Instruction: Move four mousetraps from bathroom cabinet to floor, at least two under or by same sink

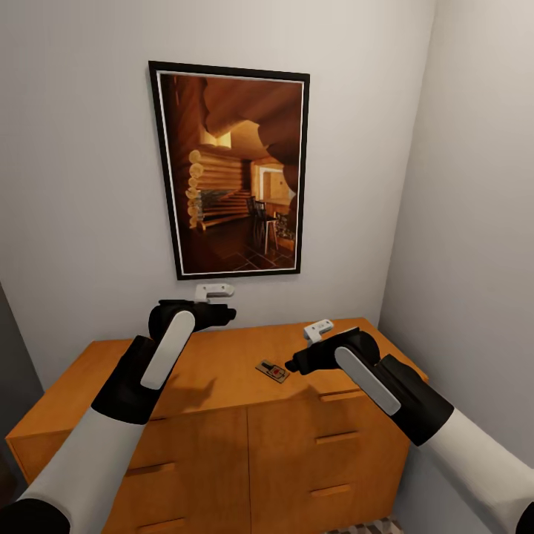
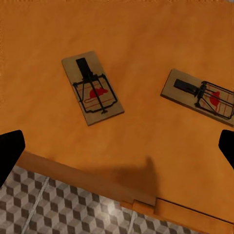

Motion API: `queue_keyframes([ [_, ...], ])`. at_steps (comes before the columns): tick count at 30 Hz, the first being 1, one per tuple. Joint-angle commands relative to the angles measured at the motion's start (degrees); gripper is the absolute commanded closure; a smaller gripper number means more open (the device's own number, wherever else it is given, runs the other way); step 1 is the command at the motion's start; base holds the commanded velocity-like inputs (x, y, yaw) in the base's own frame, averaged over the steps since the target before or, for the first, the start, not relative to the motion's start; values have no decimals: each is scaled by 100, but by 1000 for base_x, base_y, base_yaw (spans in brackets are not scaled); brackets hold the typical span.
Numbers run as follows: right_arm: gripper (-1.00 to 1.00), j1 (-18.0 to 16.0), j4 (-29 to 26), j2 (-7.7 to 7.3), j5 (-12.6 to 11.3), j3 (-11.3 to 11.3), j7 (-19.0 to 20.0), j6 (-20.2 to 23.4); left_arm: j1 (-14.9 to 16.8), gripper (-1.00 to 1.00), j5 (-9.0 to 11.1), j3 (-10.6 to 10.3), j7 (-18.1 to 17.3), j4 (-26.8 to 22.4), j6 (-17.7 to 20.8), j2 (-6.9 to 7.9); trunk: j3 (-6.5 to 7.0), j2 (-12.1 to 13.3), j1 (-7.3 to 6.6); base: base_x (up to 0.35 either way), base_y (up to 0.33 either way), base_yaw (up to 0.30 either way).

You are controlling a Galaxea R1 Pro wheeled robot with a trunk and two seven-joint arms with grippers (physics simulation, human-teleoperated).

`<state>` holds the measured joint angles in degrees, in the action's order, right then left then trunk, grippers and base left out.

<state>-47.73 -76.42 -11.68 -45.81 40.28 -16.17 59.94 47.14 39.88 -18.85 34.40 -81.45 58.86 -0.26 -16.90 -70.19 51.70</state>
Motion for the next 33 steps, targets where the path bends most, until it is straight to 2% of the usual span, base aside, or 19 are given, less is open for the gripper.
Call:
queue_keyframes([
  [1, -100, -8, -4, -1, -60, -4, -58, 6, 6, -100, 54, -2, 60, -4, 12, 0, -8, -5, 0, 0, 0, 0],
  [9, -100, -8, -9, 13, -80, -246, -48, 6, 6, -100, 32, -2, 63, -3, 12, 0, -8, -5, 0, 0, 0, 0],
  [18, -100, -8, 3, 36, -111, -748, -44, 6, 6, -100, 30, -2, 59, -5, 12, -7, -8, -5, 0, 98, 0, 0],
  [24, -100, -8, 7, 41, -119, -850, -49, 6, 6, -100, 29, 2, 59, -3, 7, -8, -8, -5, 0, 217, 0, 0],
  [33, -100, -8, 12, 52, -128, -890, -52, 6, 6, -100, 29, 4, 58, -3, 4, -9, -8, -5, 0, 63, 0, 0],
])
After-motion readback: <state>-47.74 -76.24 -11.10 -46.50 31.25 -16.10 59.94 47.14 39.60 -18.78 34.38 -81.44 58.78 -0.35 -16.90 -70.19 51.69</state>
